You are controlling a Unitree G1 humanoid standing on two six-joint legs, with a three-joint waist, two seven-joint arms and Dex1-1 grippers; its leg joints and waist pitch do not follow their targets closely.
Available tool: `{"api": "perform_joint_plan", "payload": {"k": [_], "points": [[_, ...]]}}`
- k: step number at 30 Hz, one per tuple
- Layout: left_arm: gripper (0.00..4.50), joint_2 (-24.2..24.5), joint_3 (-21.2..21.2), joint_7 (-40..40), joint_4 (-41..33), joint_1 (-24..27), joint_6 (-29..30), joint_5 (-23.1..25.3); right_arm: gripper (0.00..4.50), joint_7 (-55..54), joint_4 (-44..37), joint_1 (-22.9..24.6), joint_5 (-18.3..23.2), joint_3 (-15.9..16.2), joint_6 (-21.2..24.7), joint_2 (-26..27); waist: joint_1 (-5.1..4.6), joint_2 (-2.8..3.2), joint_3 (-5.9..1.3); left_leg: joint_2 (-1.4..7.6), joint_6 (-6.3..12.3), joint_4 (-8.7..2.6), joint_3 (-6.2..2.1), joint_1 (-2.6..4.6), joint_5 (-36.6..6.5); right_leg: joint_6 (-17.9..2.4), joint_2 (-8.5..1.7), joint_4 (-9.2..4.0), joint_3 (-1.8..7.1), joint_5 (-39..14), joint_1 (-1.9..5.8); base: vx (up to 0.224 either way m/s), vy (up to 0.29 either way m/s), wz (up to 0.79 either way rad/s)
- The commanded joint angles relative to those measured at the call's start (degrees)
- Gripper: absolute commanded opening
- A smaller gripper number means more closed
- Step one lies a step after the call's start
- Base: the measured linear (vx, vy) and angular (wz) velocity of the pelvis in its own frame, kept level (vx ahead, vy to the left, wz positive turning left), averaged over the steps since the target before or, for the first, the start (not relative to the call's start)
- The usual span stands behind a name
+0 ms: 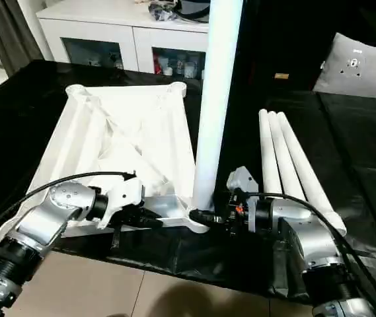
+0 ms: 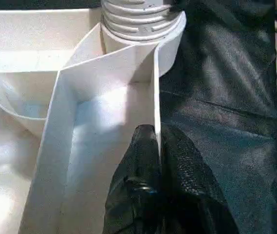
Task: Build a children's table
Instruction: Rotate leg to tighten
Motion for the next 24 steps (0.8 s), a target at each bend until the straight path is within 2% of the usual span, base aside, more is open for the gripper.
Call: {"api": "perform_joint_plan", "payload": {"k": [1, 3, 5, 6, 7, 9, 10, 11, 12, 13, 15, 17, 19, 21, 24], "points": [[0.0, -2.7, -1.0, 3.2, -0.2, 1.3, 3.5, 0.1, 2.66, -2.6, -1.3, 1.8, 0.7, 0.3, 2.1, 2.4, 0.03, -0.66, -2.88, 3.43, 3.41, -3.44, -0.86, 0.09, -9.9, -11.3, -5.17, -4.06, 2.88, -12.2, 2.38, 0.0, 0.0, 0.0], [0.0, -3.7, -0.4, 5.1, -0.3, 1.3, 4.9, 0.2, 2.66, -4.9, -1.2, 1.8, 0.6, -0.3, 2.3, 3.6, -0.05, -0.7, -2.8, 3.51, 3.14, -3.55, -0.9, 0.12, -10.1, -11.3, -5.29, -4.13, 2.91, -12.7, 2.36, 0.0, 0.0, 0.0], [0.0, -7.5, 1.4, 11.5, -0.4, 1.2, 9.0, 0.2, 2.66, -13.0, 0.8, 0.9, -0.3, -2.4, 1.9, 7.7, -0.39, -0.7, -2.51, 3.25, 2.24, -3.78, -1.03, 0.25, -12.8, -10.1, -5.33, -4.86, 2.76, -18.5, 2.24, 0.0, 0.0, 0.0], [0.0, -8.8, 2.0, 13.7, -0.4, 1.2, 10.1, 0.3, 2.66, -15.9, 1.8, 0.5, -0.7, -3.0, 1.8, 9.0, -0.59, -0.69, -2.42, 3.34, 1.73, -3.87, -0.99, 0.28, -13.3, -9.8, -5.35, -4.85, 2.86, -19.7, 2.09, 0.0, 0.0, 0.0], [0.0, -11.6, 3.2, 18.3, -0.6, 1.1, 12.4, 0.6, 2.66, -21.5, 4.0, -0.4, -2.0, -4.0, 0.9, 11.4, -1.14, -0.69, -2.37, 3.23, 0.6, -4.01, -1.23, 0.27, -14.6, -9.0, -5.47, -5.15, 2.7, -23.1, 2.09, 0.0, 0.0, 0.0], [0.0, -13.3, 3.9, 21.3, -0.6, 0.8, 13.8, 0.8, 2.65, -24.2, 5.2, -0.8, -2.9, -4.1, 0.2, 12.6, -1.68, -0.88, -2.26, 3.01, 0.63, -3.98, -1.27, 0.3, -14.9, -8.0, -5.36, -5.57, 2.64, -24.7, 1.96, 0.0, 0.0, 0.0], [0.0, -17.0, 5.2, 28.4, 0.1, -0.2, 15.7, 2.2, 2.65, -31.4, 8.1, -2.0, -4.8, -4.9, -1.2, 15.1, -1.8, -0.96, -2.33, 3.0, 0.74, -3.87, -1.18, 0.3, -14.8, -7.8, -5.34, -5.54, 2.7, -24.7, 1.96, 0.0, 0.0, 0.0], [0.0, -17.8, 5.5, 30.3, 0.4, -0.6, 16.0, 2.8, 2.65, -33.5, 8.9, -2.4, -5.2, -5.3, -1.5, 15.8, -1.97, -0.83, -2.19, 2.89, 1.01, -3.83, -1.18, 0.45, -15.2, -7.4, -5.34, -5.9, 2.67, -26.3, 1.65, 0.0, 0.0, 0.0], [0.0, -18.8, 5.3, 32.6, 0.8, -1.1, 15.5, 4.1, 2.65, -37.6, 10.3, -3.1, -5.7, -6.4, -1.7, 17.2, -1.95, -0.88, -2.36, 2.81, 1.03, -3.82, -1.23, 0.31, -14.6, -7.1, -5.37, -5.82, 2.66, -26.3, 1.89, 0.0, 0.0, 0.0], [0.0, -19.5, 4.8, 34.1, 1.1, -1.7, 14.8, 5.4, 2.65, -41.0, 11.5, -3.8, -6.0, -7.5, -1.8, 18.4, -2.01, -0.79, -2.47, 2.81, 1.29, -3.81, -1.2, 0.21, -13.7, -6.7, -5.28, -5.83, 2.78, -25.3, 1.79, 0.0, 0.0, 0.0], [0.0, -19.7, 4.4, 35.1, 1.5, -2.1, 13.9, 6.2, 2.65, -42.0, 12.0, -4.1, -6.7, -7.4, -2.6, 18.8, -1.92, -0.8, -2.68, 2.81, 1.91, -3.77, -1.18, -0.05, -12.2, -6.9, -5.16, -5.51, 2.79, -22.1, 1.93, 0.0, 0.0, 0.0], [0.0, -19.8, 4.2, 35.5, 1.7, -2.3, 13.5, 6.6, 3.21, -42.0, 12.1, -4.2, -7.0, -7.3, -3.5, 19.0, -1.66, -0.69, -2.98, 2.94, 2.57, -3.54, -1.03, -0.09, -10.1, -8.0, -4.99, -4.89, 2.92, -15.8, 2.05, 0.0, 0.0, 0.0], [0.0, -19.9, 4.1, 35.4, 0.9, -2.0, 14.5, 6.6, 3.38, -42.3, 12.3, -4.5, -5.8, -9.0, -4.3, 20.3, -1.66, -0.69, -2.99, 2.89, 3.2, -3.51, -0.95, -0.28, -9.3, -9.1, -5.03, -4.56, 2.86, -12.5, 2.21, 0.0, 0.0, 0.0], [0.0, -19.7, 3.9, 35.2, -0.1, -1.4, 15.6, 6.9, 3.46, -42.3, 12.5, -4.7, -4.9, -10.1, -5.2, 20.5, -1.64, -0.67, -2.97, 2.93, 3.61, -3.48, -0.9, -0.26, -9.4, -9.7, -5.17, -4.6, 2.86, -12.6, 2.32, 0.0, 0.0, 0.0], [0.0, -18.8, 3.3, 34.0, -0.4, -0.9, 14.8, 6.9, 3.71, -38.1, 11.8, -4.5, -4.5, -9.5, -6.4, 17.9, -1.67, -0.56, -2.92, 2.95, 3.69, -3.44, -0.89, -0.34, -9.5, -9.8, -4.99, -4.58, 2.75, -12.3, 2.38, 0.0, 0.0, 0.0]]}}
